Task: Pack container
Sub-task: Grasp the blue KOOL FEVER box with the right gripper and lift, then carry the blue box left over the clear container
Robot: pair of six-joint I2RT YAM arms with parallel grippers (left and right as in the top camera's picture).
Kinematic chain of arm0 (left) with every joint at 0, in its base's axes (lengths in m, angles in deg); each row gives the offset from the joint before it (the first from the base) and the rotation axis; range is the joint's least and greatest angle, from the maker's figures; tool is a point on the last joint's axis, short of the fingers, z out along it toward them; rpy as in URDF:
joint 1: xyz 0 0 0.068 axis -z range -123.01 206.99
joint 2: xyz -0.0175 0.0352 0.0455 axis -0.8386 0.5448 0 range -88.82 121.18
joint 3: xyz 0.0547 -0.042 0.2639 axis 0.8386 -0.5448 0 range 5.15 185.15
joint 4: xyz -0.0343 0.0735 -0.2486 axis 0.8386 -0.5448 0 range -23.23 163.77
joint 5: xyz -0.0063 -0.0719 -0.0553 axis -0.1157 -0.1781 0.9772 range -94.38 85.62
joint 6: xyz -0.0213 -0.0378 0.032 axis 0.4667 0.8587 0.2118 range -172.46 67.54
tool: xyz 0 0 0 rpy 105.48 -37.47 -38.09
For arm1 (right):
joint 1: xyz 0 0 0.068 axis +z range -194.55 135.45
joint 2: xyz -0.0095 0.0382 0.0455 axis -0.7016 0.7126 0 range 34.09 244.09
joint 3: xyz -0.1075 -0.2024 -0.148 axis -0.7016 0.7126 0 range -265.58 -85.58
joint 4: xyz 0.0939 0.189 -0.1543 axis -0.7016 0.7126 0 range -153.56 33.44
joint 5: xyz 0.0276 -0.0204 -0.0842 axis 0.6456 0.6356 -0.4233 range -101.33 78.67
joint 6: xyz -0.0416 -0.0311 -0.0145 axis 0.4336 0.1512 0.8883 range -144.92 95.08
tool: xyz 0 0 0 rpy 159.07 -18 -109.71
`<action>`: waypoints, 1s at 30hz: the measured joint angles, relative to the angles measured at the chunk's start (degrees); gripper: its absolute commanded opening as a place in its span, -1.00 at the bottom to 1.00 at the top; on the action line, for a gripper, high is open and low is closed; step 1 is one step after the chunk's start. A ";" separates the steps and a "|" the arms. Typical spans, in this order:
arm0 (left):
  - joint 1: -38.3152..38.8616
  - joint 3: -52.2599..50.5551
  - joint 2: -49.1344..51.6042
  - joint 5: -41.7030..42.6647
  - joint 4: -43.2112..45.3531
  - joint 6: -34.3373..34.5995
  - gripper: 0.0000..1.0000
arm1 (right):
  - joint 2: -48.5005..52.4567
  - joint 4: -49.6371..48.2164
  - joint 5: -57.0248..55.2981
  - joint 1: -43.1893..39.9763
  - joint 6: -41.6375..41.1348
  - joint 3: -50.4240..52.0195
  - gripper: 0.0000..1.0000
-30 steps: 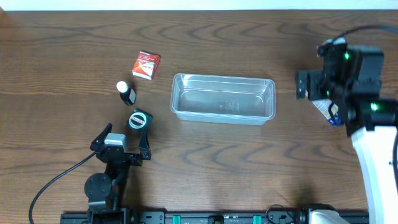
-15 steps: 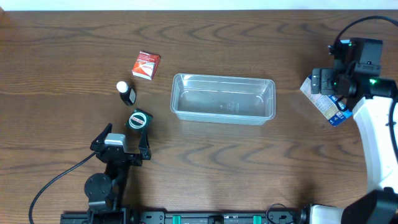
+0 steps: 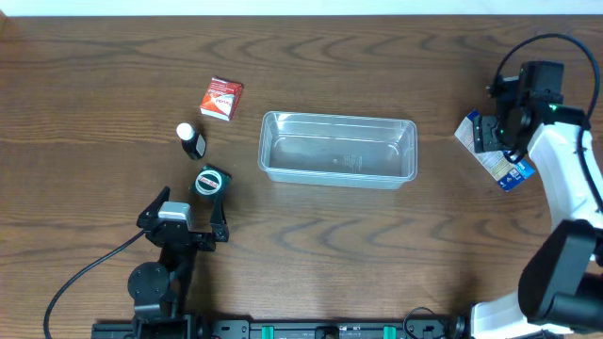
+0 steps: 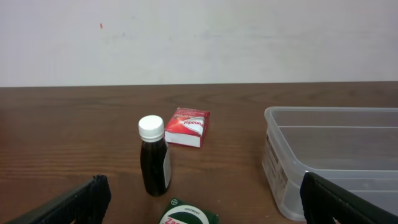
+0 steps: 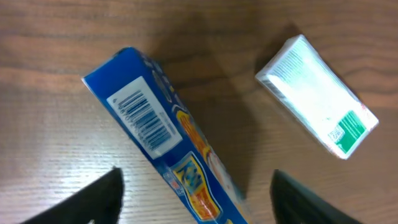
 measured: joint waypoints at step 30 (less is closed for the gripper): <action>0.00 0.00 0.00 0.00 0.00 0.02 0.96 | -11.85 5.27 8.61 10.36 13.38 -9.68 -0.98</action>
